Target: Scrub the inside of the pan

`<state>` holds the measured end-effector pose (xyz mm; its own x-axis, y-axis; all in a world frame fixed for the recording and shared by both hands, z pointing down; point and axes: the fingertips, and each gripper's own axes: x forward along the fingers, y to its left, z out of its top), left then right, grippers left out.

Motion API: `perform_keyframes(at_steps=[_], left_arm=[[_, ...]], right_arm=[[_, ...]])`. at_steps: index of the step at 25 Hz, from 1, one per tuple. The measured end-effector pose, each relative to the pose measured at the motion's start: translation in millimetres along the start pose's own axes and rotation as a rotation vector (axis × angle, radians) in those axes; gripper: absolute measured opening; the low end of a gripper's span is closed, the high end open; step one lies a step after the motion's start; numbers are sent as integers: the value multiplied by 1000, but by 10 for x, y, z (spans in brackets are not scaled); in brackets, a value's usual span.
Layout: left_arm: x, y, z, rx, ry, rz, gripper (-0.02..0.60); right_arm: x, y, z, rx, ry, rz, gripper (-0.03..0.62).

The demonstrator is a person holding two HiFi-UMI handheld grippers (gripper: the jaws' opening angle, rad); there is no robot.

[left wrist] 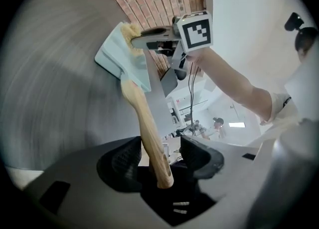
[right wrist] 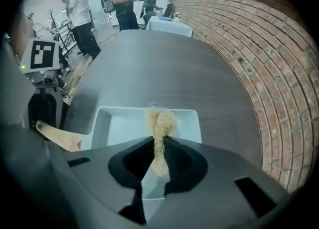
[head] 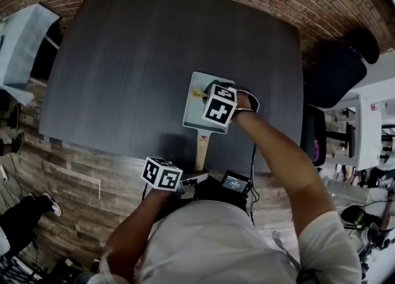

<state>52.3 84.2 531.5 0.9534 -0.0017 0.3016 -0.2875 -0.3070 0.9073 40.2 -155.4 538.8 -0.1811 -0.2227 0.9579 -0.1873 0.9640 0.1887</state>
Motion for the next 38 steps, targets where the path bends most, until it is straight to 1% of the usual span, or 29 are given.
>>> perform_keyframes(at_steps=[1,3,6,9,13,15,19,24,34,38], left_arm=[[-1,0,41,-4,-19,-5,244],[11,17,82,-12,-32,-6,244],[64,56,74,-27,-15,9,244],[130,69,54,-47,0,16,241],[189,92,17,-68,8,36,176],[187,117,11,-76,2,45,138],[181,126,7,-100,-9,40,130],[177,141,5,-98,-5,43,130],[180,145,-2,-111,-8,42,127],[173,147,-9,-115,-12,40,127]], right_arm=[[17,-64,-25,-3,13,-30,66],[54,-173,-69,-22,41,-88,66],[88,-312,-92,-44,69,-159,66],[121,-425,-88,-51,85,-199,66],[229,-490,-129,-65,113,-219,66],[283,-476,-141,-56,116,-216,65],[377,-405,-118,-70,120,-203,66],[411,-348,-79,-73,123,-176,63],[358,-2,-94,-64,112,-60,63],[319,221,-84,-69,106,15,61]])
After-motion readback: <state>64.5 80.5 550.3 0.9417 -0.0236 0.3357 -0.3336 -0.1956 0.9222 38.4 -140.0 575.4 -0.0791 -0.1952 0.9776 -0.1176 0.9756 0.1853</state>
